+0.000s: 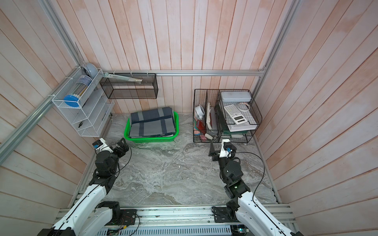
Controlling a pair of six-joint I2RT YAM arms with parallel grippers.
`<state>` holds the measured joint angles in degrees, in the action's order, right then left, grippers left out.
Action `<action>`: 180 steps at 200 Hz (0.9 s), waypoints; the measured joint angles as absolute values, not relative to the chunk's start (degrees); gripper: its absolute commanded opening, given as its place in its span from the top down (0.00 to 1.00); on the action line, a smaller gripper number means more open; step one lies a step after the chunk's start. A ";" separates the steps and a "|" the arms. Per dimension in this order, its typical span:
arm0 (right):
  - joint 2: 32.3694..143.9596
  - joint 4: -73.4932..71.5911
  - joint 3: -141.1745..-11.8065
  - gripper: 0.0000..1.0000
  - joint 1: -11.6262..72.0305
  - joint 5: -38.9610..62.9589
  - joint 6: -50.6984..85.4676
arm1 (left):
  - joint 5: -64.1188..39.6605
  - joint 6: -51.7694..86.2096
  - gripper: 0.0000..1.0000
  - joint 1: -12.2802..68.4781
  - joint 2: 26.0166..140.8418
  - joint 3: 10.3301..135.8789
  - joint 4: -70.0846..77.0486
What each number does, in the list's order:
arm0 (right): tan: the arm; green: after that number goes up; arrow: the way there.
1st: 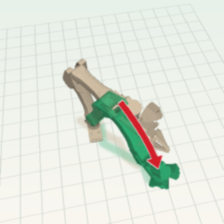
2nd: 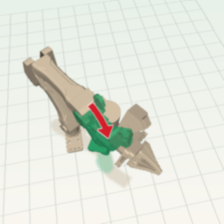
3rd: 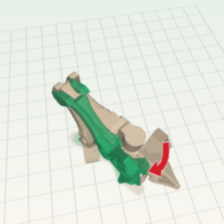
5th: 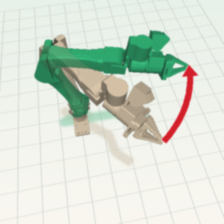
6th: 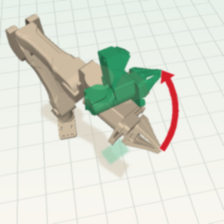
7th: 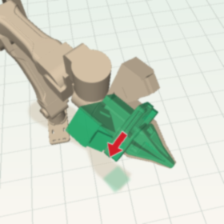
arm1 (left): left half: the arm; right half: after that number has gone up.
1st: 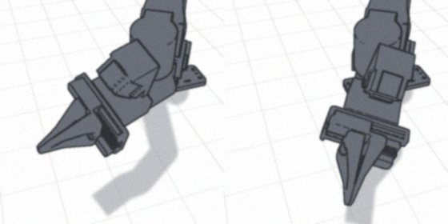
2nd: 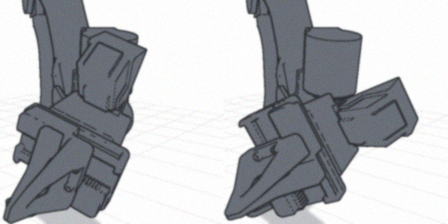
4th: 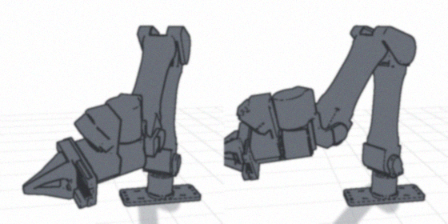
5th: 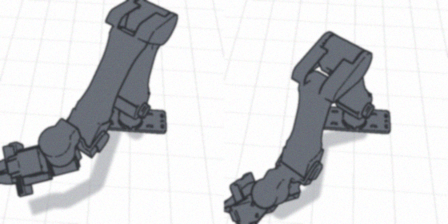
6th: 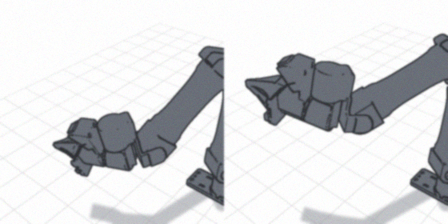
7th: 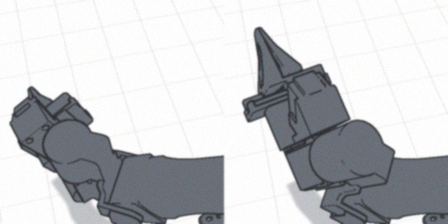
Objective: Put the folded scarf in the basket
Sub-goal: Reset both arms
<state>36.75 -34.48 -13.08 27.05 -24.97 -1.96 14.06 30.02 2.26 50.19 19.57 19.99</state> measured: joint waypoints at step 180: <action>72.66 -55.72 -8.71 0.02 7.29 -26.92 2.61 | 18.20 2.28 0.00 2.81 72.25 11.20 49.41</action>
<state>72.66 -55.72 -8.71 7.29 -26.92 2.61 18.20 2.28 2.81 72.25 11.20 49.41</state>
